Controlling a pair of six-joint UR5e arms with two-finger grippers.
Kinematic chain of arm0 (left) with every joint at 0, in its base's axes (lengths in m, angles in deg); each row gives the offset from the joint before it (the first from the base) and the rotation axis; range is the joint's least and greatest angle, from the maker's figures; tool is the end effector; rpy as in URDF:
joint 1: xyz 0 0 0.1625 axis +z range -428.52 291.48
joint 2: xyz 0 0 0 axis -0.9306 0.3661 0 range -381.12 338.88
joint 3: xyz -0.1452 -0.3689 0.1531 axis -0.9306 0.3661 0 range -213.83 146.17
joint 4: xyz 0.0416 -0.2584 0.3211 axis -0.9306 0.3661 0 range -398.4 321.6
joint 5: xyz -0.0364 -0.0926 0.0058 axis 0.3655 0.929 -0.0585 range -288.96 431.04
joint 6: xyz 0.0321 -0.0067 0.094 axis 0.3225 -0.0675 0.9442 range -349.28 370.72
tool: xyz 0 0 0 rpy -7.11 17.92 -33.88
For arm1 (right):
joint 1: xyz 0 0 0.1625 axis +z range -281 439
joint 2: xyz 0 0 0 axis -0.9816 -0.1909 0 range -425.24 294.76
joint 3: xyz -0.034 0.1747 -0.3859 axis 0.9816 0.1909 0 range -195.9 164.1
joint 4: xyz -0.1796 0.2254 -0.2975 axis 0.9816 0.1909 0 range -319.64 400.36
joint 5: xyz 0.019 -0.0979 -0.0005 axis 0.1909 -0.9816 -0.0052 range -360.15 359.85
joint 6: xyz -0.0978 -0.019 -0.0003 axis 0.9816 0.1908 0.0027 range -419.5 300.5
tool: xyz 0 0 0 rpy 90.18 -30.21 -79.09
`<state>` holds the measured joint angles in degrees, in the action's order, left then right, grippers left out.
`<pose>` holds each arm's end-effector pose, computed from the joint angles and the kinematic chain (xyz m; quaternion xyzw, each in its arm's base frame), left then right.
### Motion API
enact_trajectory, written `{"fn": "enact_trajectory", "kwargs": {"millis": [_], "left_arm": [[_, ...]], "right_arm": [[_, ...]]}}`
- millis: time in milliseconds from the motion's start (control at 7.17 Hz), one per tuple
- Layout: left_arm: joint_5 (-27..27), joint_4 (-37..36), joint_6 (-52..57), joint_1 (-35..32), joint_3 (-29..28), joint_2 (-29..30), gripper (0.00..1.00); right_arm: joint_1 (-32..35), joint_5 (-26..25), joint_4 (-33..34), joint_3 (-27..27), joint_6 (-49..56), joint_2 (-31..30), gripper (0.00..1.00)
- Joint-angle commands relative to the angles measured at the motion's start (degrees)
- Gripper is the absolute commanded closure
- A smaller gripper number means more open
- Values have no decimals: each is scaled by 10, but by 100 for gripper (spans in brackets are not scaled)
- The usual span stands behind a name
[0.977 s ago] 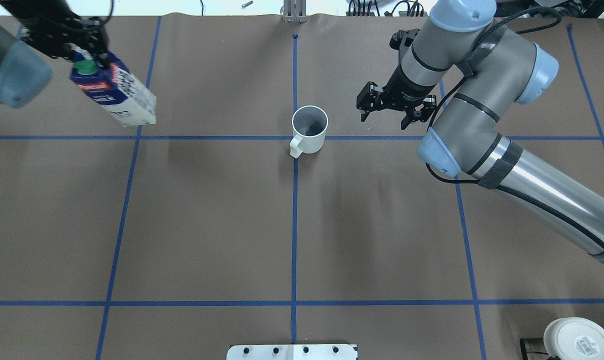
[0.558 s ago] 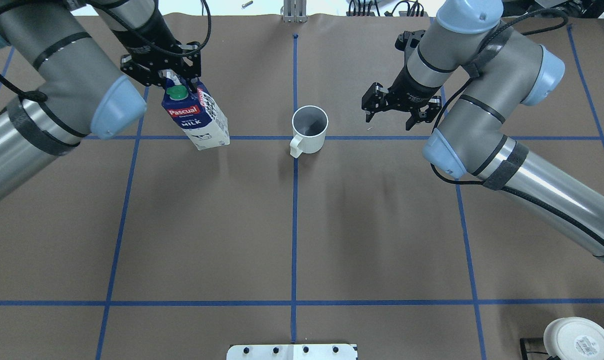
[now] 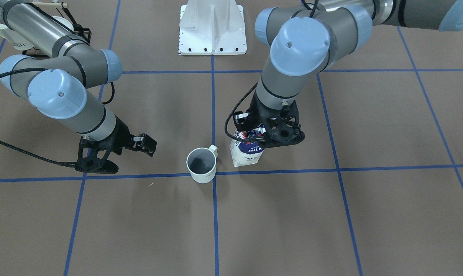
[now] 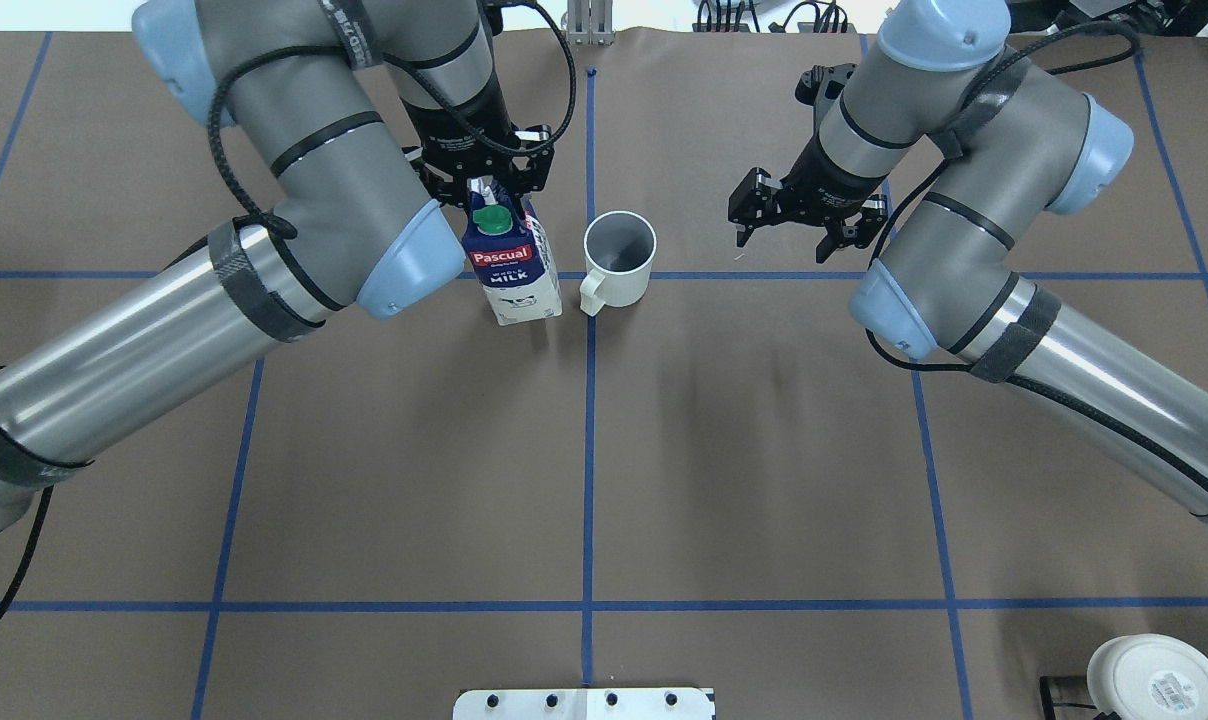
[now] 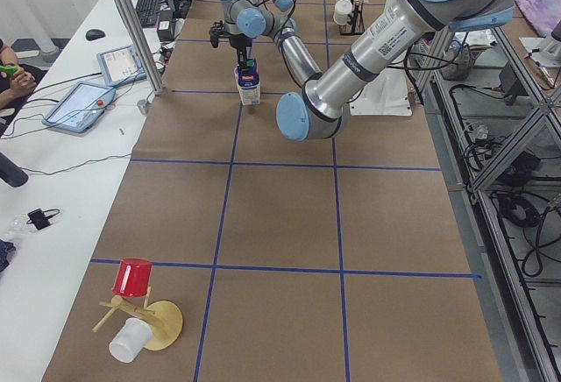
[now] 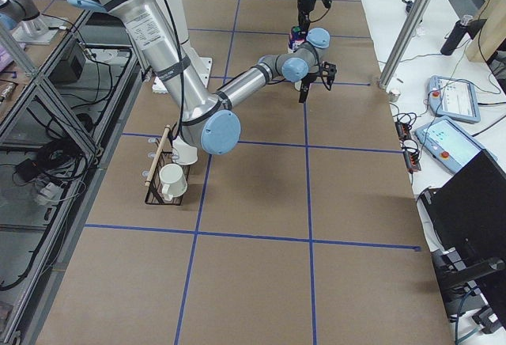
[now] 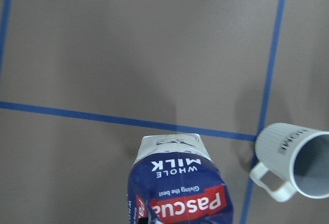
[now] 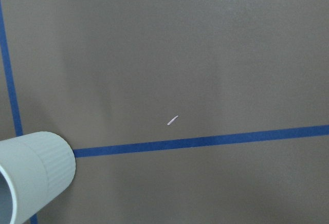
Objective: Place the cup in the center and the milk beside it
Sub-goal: 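Set the milk carton down beside the mug and open the left gripper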
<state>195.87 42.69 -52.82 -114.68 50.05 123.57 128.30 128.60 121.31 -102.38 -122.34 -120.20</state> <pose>0.4542 -0.5832 0.1134 -0.0352 0.4275 -0.0535 0.9017 -0.4056 -0.5805 0.2995 -0.0421 -0.4495 0.0571 0.8905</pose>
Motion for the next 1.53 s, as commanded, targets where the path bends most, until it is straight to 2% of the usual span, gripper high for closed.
{"fn": "enact_trajectory", "kwargs": {"millis": [0, 140, 279, 419, 558, 1116, 1256, 1395], "left_arm": [[-17, 26, 0, 3, -35, 14, 100], [-21, 38, 1, 3, -48, 14, 100], [-21, 54, 2, 4, -51, 13, 88], [-21, 61, -2, 5, -51, 12, 52], [-22, 70, -1, 7, -50, 9, 2], [-23, 69, -5, 4, -31, 8, 1], [-18, 65, -2, -21, -22, 6, 1], [-16, 68, 3, -47, 25, -32, 1]], "right_arm": [[0, 0, 0, 0, 0, 0, 0], [0, 0, 0, 0, 1, 0, 0], [0, 0, 0, 0, 1, 0, 0], [0, 0, 0, 0, 1, 0, 0], [0, 0, 0, 0, 1, 0, 0], [3, 0, 0, 1, 1, 0, 0], [10, 0, 0, 1, 2, -1, 0], [38, 10, 4, 3, 47, -1, 0]]}}
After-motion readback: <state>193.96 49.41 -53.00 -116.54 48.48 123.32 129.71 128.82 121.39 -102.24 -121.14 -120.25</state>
